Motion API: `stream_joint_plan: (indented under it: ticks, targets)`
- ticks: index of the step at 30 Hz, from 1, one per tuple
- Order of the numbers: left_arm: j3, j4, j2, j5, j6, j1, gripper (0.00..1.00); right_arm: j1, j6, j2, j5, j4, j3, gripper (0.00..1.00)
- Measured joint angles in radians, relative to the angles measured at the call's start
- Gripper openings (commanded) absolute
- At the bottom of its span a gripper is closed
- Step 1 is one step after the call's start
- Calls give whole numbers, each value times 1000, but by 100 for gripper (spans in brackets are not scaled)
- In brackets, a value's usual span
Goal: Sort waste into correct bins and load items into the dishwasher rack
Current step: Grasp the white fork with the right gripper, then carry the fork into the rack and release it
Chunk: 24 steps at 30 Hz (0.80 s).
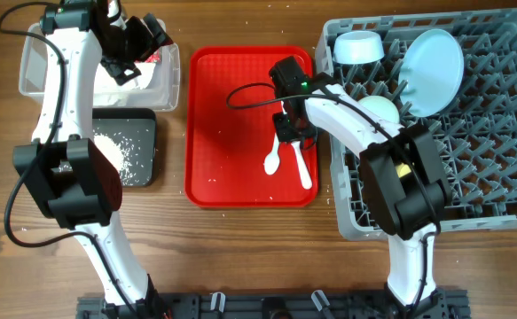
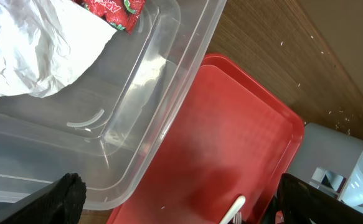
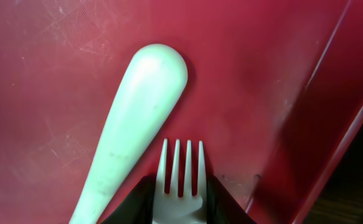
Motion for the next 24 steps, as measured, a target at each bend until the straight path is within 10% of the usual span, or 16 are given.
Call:
stream_joint_plan:
  ticks: [13,24]
  targets:
    - [0,0,0,0,0,0,100,0,-19,-1,-32,-425,344,21]
    - [0,0,0,0,0,0,100,-246,-38,-378,66,-603,319,24]
